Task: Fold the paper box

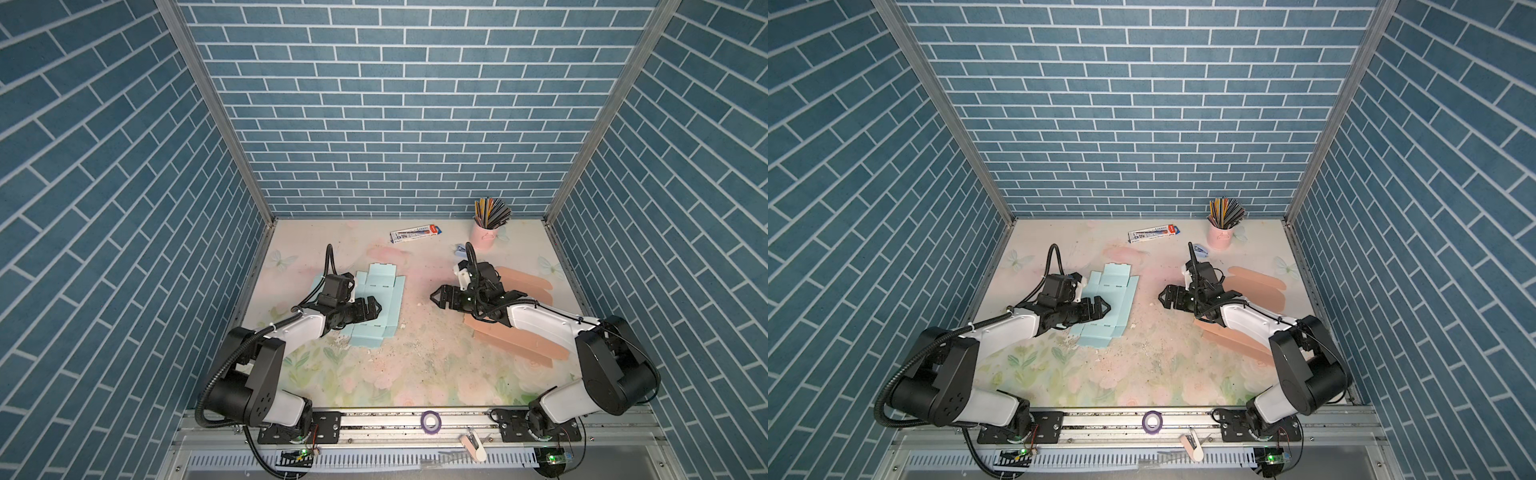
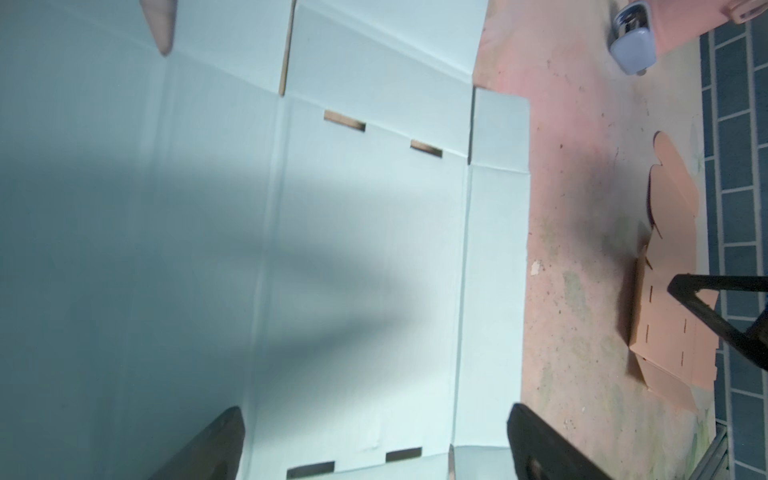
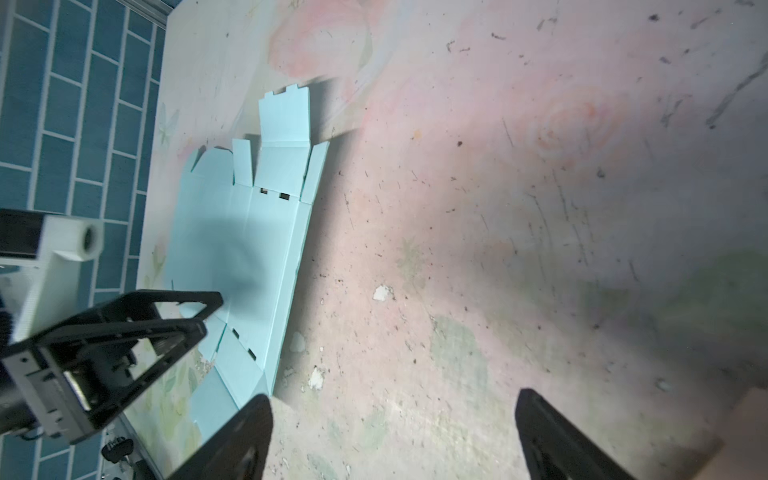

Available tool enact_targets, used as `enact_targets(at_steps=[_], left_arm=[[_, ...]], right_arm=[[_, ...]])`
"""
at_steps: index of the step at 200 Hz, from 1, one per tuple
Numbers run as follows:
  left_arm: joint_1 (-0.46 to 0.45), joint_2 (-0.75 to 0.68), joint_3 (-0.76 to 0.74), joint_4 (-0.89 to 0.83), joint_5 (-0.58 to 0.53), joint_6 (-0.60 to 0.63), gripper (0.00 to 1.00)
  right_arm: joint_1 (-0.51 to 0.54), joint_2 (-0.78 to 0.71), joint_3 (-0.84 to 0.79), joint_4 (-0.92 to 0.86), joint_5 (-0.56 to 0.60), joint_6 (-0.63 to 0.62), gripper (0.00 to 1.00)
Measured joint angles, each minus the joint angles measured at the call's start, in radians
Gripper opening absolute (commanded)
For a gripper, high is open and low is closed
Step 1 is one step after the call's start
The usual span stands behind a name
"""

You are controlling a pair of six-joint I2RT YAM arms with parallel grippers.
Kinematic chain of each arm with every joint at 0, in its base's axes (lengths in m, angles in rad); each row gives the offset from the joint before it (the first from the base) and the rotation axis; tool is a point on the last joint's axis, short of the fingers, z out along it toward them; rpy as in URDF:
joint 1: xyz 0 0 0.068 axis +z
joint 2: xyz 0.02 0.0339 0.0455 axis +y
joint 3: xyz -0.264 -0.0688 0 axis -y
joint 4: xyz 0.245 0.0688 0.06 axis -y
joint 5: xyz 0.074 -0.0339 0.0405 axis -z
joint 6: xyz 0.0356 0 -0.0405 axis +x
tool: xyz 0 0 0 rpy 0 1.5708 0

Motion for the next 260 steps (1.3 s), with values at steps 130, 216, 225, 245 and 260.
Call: enact_targets(at_steps=[130, 216, 225, 245, 260], left_arm=[[-0.241, 0.112, 0.008, 0.255, 0.027, -0.13, 0.99], [-0.176, -0.035, -0.007, 0.139, 0.037, -0.12, 0.99], [-0.15, -0.052, -0.008, 0.127, 0.041, -0.11, 0.99], [-0.089, -0.061, -0.021, 0.121, 0.051, -0.098, 0.99], [-0.05, -0.061, -0.035, 0.113, 0.057, -0.09, 0.99]], right_arm=[[0.002, 0.177, 0.103, 0.127, -0.102, 0.093, 0.87], [-0.005, 0.316, 0.338, -0.005, -0.15, -0.025, 0.81], [-0.006, 0.34, 0.364, -0.016, -0.168, -0.042, 0.8], [-0.005, 0.388, 0.398, -0.029, -0.2, -0.064, 0.75], [-0.005, 0.41, 0.399, -0.041, -0.216, -0.072, 0.72]])
